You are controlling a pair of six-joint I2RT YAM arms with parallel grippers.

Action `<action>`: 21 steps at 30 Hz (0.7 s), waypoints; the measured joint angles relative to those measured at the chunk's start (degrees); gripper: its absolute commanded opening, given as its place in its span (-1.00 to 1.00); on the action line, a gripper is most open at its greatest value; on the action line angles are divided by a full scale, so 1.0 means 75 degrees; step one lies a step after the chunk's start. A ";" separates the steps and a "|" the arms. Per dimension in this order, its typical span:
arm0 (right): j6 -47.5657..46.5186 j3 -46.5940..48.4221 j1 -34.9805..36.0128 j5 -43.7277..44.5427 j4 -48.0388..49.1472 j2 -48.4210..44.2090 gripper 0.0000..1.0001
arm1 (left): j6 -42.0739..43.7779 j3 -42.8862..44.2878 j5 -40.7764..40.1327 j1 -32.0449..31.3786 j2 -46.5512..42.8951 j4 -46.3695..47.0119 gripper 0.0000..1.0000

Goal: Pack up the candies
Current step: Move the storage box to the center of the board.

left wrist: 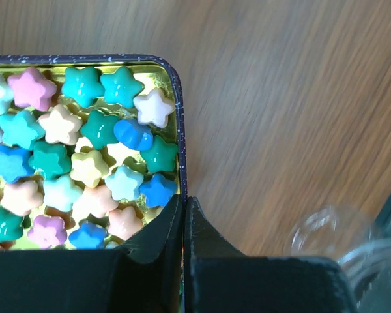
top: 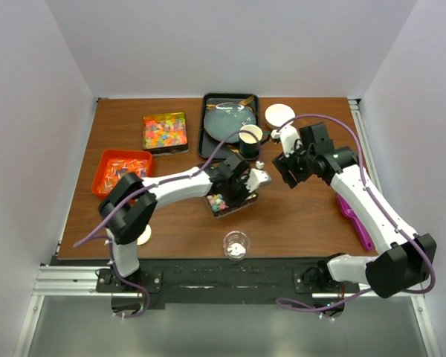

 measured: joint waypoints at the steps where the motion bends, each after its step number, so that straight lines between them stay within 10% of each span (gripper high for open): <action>1: 0.0012 -0.0012 -0.0114 0.0111 0.0023 -0.0023 0.32 | 0.0079 0.0300 -0.0044 -0.0160 0.0236 -0.0006 -1.00; 16: 0.0192 -0.0160 -0.2002 0.0679 0.0038 -0.0414 0.32 | 0.1128 0.2690 -0.0405 -0.1262 0.2011 0.0006 -1.00; 21: 0.0128 -0.0154 -0.2911 0.0606 -0.0149 -0.0236 0.32 | 0.1466 0.2792 -0.0618 -0.1317 0.2081 0.0061 -0.11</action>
